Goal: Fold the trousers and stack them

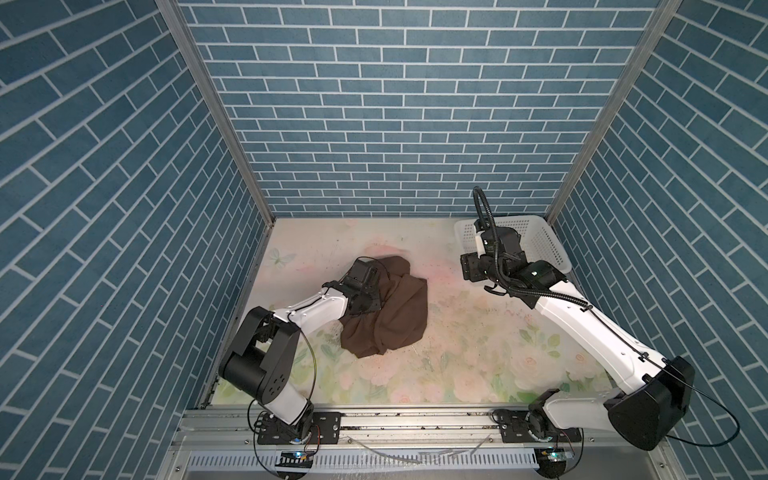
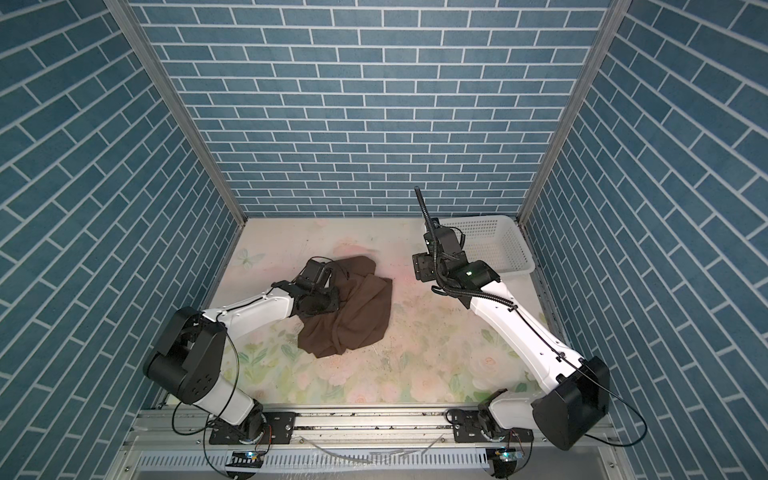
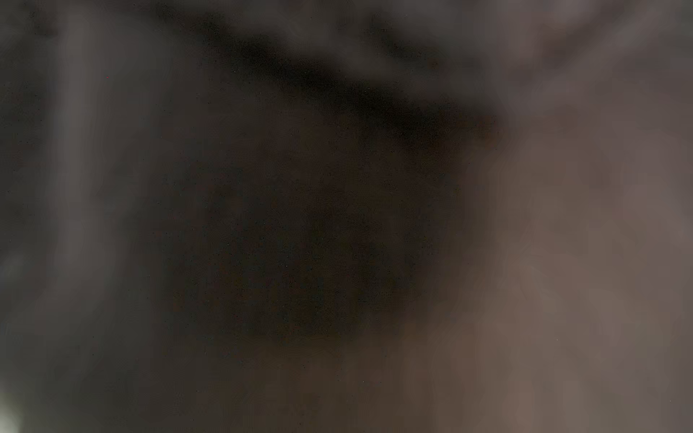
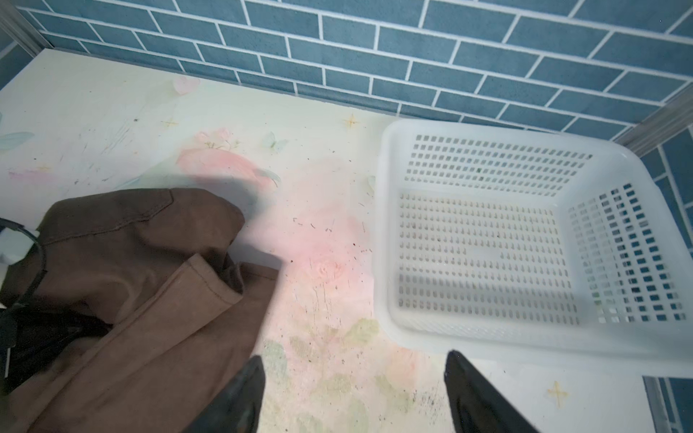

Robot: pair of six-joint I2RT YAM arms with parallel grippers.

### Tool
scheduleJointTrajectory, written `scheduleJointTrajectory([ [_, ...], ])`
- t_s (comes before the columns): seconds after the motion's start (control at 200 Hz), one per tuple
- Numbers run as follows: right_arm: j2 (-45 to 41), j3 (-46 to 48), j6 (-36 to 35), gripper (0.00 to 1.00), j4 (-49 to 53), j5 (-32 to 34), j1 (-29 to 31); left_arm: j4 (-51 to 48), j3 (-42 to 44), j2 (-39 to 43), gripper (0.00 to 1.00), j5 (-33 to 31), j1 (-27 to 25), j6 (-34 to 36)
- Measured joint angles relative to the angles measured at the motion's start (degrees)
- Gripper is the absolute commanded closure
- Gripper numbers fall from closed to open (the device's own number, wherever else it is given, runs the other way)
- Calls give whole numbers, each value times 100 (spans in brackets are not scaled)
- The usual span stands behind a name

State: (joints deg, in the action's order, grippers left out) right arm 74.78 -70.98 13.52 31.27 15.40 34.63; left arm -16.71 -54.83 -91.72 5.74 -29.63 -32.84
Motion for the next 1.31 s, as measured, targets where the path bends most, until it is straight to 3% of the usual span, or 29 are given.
scheduleJointTrajectory([
  [0.1, -83, 227, 122, 28, -31, -72, -2, -44, -562, 2, 98, 264, -516, 4],
  [0.13, -83, 278, 160, 28, -37, -114, -2, -35, -745, 11, 88, 350, -684, 11],
  [0.21, -81, 400, 282, 26, -81, -267, -2, 28, -1058, 94, 48, 549, -997, 42],
  [0.255, -81, 474, 337, 25, -131, -365, -2, 57, -1141, 199, 40, 623, -1095, 52],
  [0.49, -79, 981, 728, 21, -455, -957, 107, -11, -1169, 1036, 21, 105, -885, 98],
  [0.59, -15, 1163, 804, 21, -538, -1119, 245, -31, -1128, 1266, 20, -236, -664, 122],
  [0.695, 125, 1338, 925, 21, -699, -1231, 350, -20, -1141, 1071, 19, -295, -264, 105],
  [0.81, 247, 1580, 1078, 21, -911, -1285, 417, 31, -1211, 341, 19, -173, 136, 63],
  [0.955, 299, 1891, 1257, 21, -1113, -1287, 461, 120, -1320, -592, 20, 96, 240, -31],
  [1.035, 299, 2026, 1329, 21, -1143, -1279, 463, 173, -1443, -1019, 26, 291, 234, -92],
  [1.07, 299, 2065, 1338, 21, -1147, -1266, 463, 232, -1506, -1196, 38, 369, 234, -149],
  [1.13, 299, 2103, 1362, 21, -1161, -1252, 463, 339, -1591, -1438, 82, 496, 234, -195],
  [1.16, 299, 2116, 1368, 21, -1172, -1239, 463, 380, -1628, -1541, 97, 549, 238, -229],
  [1.305, 299, 2122, 1370, 22, -1224, -1182, 466, 400, -1781, -1744, 100, 673, 273, -275],
])
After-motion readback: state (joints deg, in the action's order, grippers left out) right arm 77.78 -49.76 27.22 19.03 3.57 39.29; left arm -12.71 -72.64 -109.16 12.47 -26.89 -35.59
